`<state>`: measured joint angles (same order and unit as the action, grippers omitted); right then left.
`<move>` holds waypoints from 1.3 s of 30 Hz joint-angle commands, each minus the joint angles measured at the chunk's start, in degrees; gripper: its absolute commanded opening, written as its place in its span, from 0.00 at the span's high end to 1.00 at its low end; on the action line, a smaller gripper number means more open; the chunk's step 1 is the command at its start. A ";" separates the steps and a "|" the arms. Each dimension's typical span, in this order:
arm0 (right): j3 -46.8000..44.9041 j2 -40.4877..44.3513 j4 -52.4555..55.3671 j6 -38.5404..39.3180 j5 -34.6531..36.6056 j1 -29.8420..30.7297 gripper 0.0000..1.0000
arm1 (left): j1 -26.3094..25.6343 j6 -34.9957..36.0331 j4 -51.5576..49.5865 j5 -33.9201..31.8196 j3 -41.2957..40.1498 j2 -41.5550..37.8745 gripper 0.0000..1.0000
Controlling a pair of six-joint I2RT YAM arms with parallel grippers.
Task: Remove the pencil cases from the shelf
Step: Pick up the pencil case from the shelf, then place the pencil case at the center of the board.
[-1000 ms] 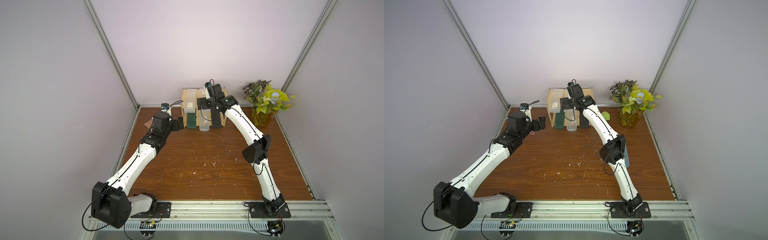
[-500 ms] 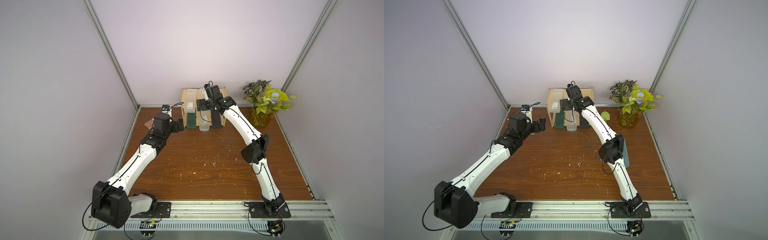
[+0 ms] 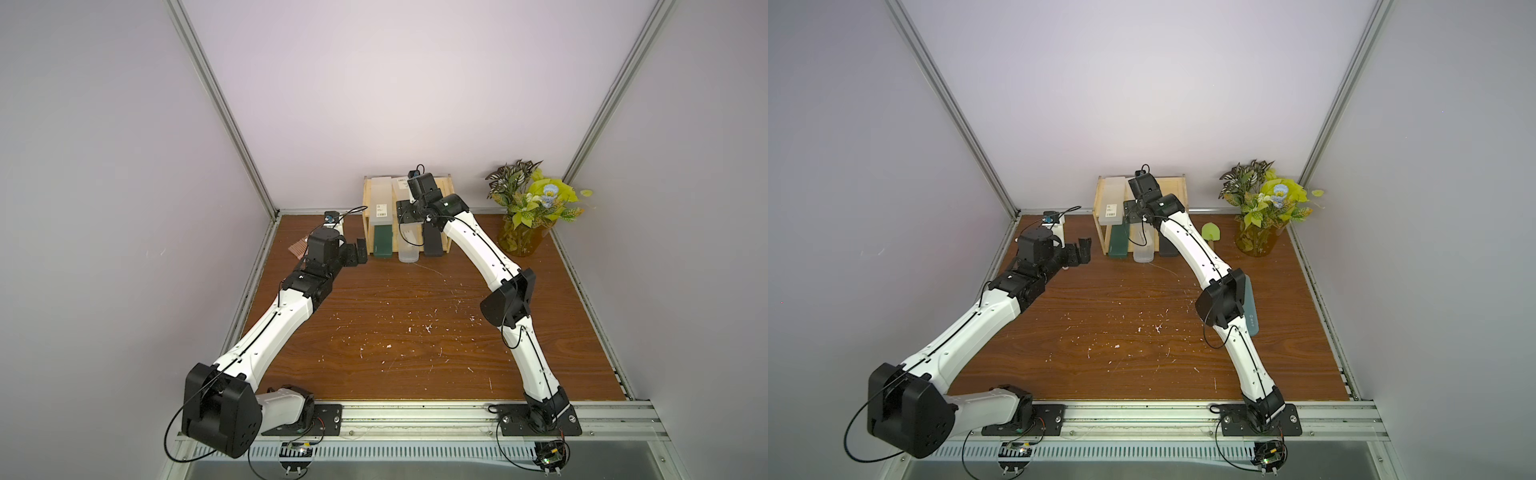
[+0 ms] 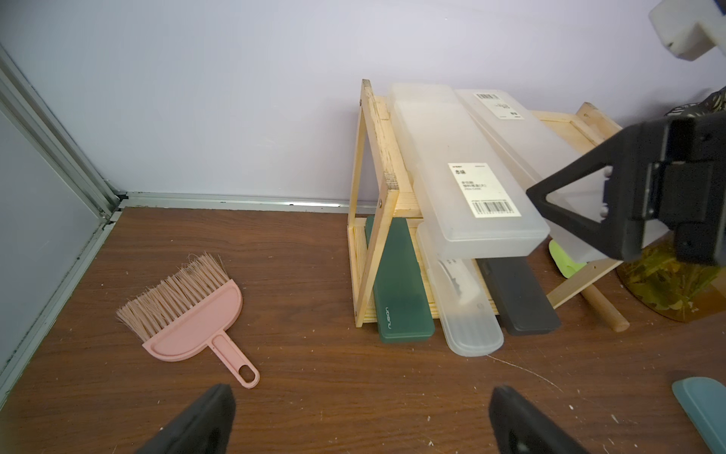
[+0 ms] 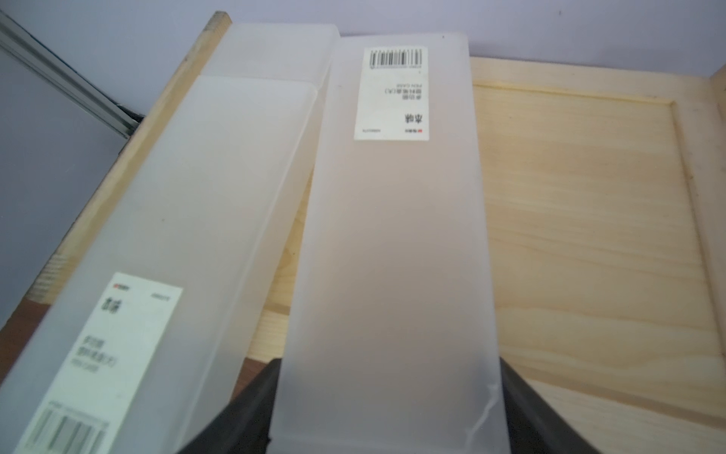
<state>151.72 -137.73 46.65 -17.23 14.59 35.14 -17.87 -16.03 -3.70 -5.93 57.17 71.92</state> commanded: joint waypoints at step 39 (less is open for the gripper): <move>-91.07 72.08 -10.07 -11.88 7.06 1.81 0.30 | 0.38 -3.00 1.83 2.13 -1.92 -3.73 0.00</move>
<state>66.67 -69.69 39.83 -23.97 20.60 36.69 -17.87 -17.80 -3.18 -5.04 56.07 68.53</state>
